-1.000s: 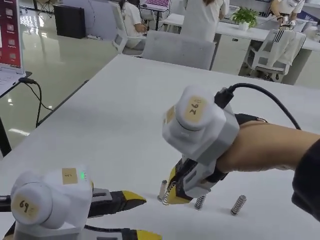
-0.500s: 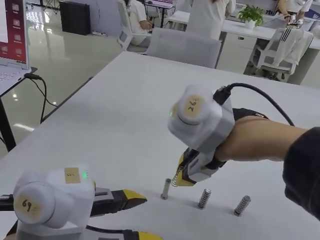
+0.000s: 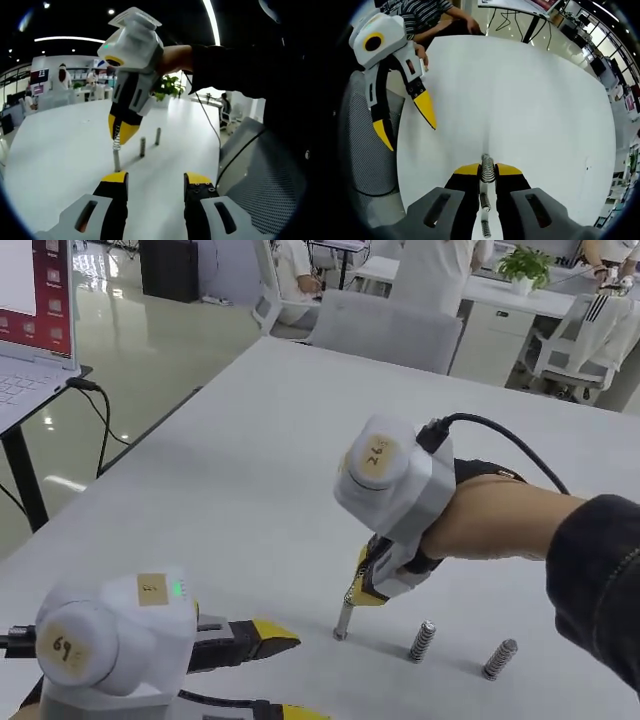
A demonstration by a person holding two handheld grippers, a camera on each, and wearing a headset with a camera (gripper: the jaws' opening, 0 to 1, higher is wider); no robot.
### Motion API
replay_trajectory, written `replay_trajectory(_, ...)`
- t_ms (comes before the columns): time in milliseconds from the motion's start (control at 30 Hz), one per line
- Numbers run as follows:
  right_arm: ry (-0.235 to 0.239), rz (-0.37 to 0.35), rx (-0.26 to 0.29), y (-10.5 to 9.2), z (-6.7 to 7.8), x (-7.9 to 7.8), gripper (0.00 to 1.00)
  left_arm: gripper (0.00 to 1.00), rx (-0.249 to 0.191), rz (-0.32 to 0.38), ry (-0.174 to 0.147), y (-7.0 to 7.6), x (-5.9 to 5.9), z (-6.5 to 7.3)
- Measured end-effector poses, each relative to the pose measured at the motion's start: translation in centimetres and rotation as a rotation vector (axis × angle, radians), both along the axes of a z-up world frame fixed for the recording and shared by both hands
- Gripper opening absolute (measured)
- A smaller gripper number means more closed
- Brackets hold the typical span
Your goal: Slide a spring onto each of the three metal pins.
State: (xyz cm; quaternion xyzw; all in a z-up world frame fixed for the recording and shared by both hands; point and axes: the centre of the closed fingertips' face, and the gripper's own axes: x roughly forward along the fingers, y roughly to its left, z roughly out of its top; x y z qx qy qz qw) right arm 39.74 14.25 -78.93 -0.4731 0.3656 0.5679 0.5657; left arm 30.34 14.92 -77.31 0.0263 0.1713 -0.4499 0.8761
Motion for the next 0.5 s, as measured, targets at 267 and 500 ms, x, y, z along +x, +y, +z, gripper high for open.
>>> replay_trajectory(267,0.011,0.002,-0.022,0.0,-0.8,0.2,0.08,0.37,-0.002,0.004,0.005,0.1,0.1,-0.1)
replay_trajectory(500,0.032,0.003,-0.039,0.2,-1.9,0.2,0.08,0.37,-0.003,0.007,0.010,0.2,0.0,-0.3)
